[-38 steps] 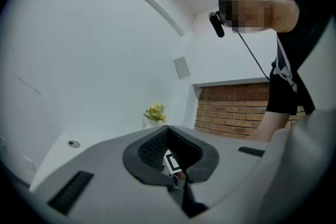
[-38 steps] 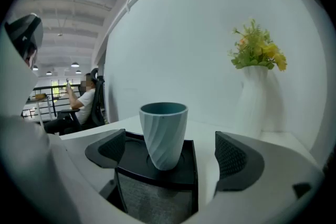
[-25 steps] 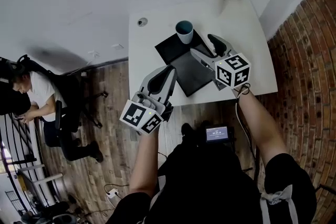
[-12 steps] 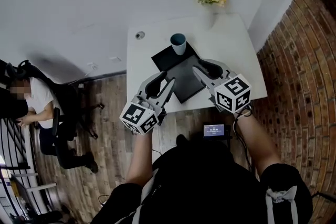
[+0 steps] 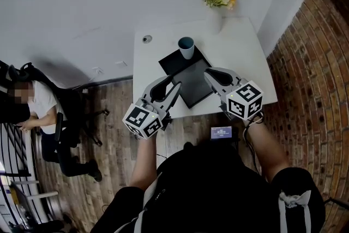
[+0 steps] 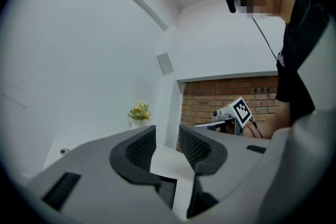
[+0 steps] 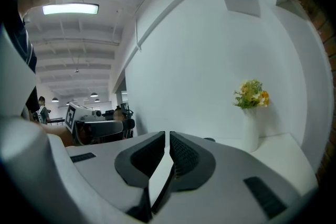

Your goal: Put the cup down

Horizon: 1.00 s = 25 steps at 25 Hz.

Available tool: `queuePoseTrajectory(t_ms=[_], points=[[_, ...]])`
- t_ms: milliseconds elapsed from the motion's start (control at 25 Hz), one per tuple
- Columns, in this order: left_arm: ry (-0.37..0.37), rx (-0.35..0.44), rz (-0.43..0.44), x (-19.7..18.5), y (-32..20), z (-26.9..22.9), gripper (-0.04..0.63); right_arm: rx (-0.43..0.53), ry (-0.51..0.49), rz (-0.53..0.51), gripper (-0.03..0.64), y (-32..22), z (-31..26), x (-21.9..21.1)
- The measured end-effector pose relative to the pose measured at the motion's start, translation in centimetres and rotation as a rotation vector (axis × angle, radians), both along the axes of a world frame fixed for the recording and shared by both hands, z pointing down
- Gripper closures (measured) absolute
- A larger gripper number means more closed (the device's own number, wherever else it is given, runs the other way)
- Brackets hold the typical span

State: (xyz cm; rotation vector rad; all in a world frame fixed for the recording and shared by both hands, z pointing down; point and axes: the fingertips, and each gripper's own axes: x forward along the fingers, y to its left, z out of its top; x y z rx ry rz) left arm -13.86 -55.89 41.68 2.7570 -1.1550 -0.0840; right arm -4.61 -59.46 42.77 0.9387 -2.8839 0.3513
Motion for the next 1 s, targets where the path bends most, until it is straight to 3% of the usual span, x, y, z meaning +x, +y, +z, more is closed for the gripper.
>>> queuePoseTrajectory(t_ms=[280,680,1000], points=[[-0.002,0.011,0.009,0.25,0.01,-0.40,0.480,0.024,0.014,0.016,0.584,0.01,-0.83,-0.01],[0.015,0.006,-0.030,-0.38,0.29,-0.33,0.587,0.035,0.042,0.026,0.596,0.70,-0.49,0.53],[0.013,0.007,-0.005,0.07,0.68,-0.37,0.588,0.049,0.060,0.026,0.601,0.83,-0.42,0.53]])
